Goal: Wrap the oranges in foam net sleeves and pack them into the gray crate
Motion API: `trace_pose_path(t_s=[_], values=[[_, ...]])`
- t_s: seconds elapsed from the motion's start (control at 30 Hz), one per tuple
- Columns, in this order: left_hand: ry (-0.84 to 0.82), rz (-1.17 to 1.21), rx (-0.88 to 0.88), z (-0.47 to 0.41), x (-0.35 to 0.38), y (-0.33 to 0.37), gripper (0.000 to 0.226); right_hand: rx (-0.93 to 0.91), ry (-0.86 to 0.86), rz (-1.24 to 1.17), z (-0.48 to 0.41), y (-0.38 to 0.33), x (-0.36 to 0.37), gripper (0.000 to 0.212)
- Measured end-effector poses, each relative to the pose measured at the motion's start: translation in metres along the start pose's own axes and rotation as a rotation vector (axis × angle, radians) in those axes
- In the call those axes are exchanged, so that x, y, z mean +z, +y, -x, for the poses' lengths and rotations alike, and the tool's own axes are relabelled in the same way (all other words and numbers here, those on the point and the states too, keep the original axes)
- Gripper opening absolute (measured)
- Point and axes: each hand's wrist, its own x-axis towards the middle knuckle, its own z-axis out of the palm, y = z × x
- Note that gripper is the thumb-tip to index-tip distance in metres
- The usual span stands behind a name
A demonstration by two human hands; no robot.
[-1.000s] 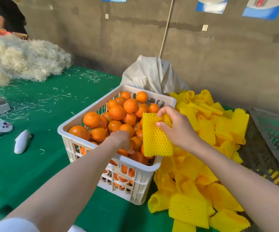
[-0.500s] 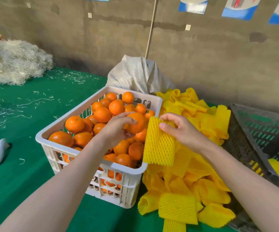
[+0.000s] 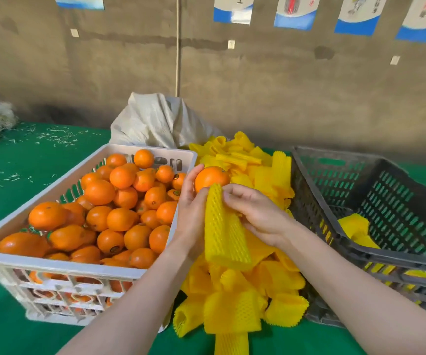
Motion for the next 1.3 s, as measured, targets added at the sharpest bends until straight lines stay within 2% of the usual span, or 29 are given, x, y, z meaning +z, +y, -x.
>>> trace_pose_path(t_s=[0.1,0.2,0.23,0.4,0.5,0.53,0.6,0.63,0.73,0.9,1.03,1.13,1.2,1.3], values=[[0.028,-0.067,0.082,-0.002,0.006,-0.005,0.036,-0.145,0.175,0.231,0.002,0.001,0.006,0.02],[0.049,-0.014,0.047,-0.005,0.013,-0.01,0.036,-0.336,0.42,0.641,0.0,-0.004,0.001,0.011],[0.044,0.029,0.023,-0.005,0.014,-0.012,0.037,-0.376,0.467,0.702,-0.001,-0.005,-0.003,0.01],[-0.034,0.187,0.015,-0.006,0.013,-0.021,0.036,-0.451,0.55,0.708,-0.005,-0.004,-0.005,0.015],[-0.079,0.248,-0.017,-0.007,0.012,-0.019,0.027,-0.465,0.597,0.676,-0.006,-0.001,-0.009,0.019],[-0.098,0.261,-0.037,-0.006,0.01,-0.018,0.029,-0.451,0.598,0.648,-0.007,-0.002,-0.011,0.02],[-0.15,0.238,-0.093,-0.005,0.005,-0.018,0.059,-0.405,0.597,0.596,-0.009,-0.003,-0.014,0.023],[-0.188,0.2,-0.122,-0.005,0.003,-0.018,0.066,-0.381,0.593,0.575,-0.01,-0.002,-0.015,0.023],[-0.222,0.164,-0.166,-0.005,0.0,-0.02,0.064,-0.334,0.588,0.476,-0.01,-0.002,-0.015,0.014],[-0.272,0.327,-0.257,-0.007,0.0,-0.021,0.059,-0.306,0.628,0.2,-0.007,0.002,-0.012,0.009],[-0.224,0.414,-0.265,-0.005,0.006,-0.025,0.055,-0.441,0.623,0.408,-0.002,0.007,-0.008,0.012],[-0.146,0.372,-0.323,-0.007,0.01,-0.03,0.058,-0.5,0.608,0.515,0.0,0.01,-0.009,0.016],[-0.111,0.348,-0.346,-0.009,0.01,-0.033,0.063,-0.499,0.589,0.553,-0.001,0.012,-0.012,0.02],[-0.14,0.375,-0.329,-0.011,0.007,-0.033,0.066,-0.465,0.582,0.498,-0.002,0.014,-0.019,0.01]])
